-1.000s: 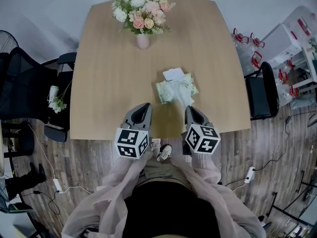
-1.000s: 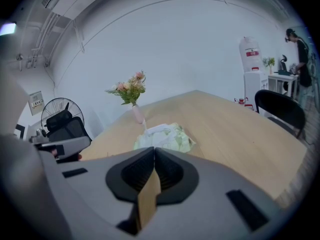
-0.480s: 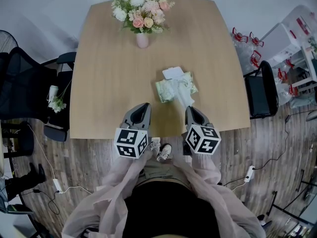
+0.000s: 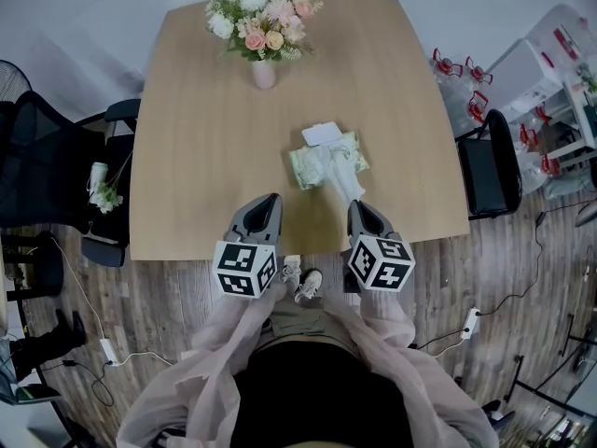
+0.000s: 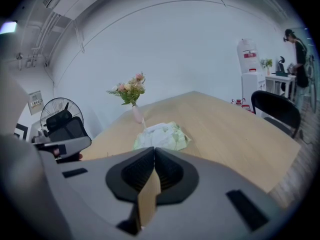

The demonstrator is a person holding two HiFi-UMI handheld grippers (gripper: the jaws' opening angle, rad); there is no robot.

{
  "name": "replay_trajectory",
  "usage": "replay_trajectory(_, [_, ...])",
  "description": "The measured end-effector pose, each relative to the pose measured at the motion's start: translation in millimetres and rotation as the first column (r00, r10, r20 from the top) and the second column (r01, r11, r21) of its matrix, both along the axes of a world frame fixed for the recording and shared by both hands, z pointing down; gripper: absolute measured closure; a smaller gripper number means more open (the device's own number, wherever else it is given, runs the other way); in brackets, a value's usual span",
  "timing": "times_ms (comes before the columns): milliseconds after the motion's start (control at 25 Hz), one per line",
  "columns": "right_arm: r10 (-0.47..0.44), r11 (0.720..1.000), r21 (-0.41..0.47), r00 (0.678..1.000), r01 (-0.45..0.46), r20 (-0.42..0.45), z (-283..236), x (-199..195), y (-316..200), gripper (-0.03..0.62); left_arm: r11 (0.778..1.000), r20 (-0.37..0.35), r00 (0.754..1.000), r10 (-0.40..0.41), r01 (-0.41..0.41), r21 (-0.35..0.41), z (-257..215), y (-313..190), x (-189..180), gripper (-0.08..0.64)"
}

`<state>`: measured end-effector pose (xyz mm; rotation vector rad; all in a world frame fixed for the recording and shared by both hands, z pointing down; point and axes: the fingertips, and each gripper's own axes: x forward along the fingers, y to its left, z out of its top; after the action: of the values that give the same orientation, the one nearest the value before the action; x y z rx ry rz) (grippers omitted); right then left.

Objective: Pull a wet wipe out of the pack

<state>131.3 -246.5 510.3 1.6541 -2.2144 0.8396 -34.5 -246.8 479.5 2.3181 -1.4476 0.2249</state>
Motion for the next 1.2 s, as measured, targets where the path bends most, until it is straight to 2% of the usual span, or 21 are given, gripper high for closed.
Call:
replay_trajectory(880, [0.005,1.000,-0.007,1.000,-0.005,0.004,2.7,17.0,19.5,0.578,1.000,-0.001,1.000,-0.018,0.018,-0.013,4.6,17.2,7.0,0.551])
replay_trajectory(1200, [0.010,1.000,-0.007,1.000,-0.010,0.005,2.3,24.7,24.1,0.578,1.000,0.006,1.000,-0.001,0.001,-0.021,7.9,19.5,13.0,0.551])
